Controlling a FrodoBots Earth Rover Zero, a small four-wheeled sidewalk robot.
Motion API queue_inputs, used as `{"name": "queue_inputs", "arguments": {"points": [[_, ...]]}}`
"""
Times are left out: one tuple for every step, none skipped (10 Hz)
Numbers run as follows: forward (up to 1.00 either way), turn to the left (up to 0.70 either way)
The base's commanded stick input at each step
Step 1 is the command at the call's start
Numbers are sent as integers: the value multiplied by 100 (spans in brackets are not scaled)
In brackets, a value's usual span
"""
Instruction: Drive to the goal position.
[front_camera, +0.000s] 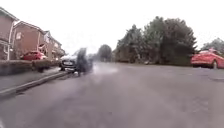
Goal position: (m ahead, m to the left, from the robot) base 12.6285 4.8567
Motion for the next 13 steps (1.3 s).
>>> {"name": "queue_inputs", "arguments": {"points": [[100, 0], [100, 17], [100, 13], [100, 0], [100, 0], [100, 0], [100, 0], [100, 0], [100, 0], [100, 0], [100, 0], [100, 0], [100, 0]]}}
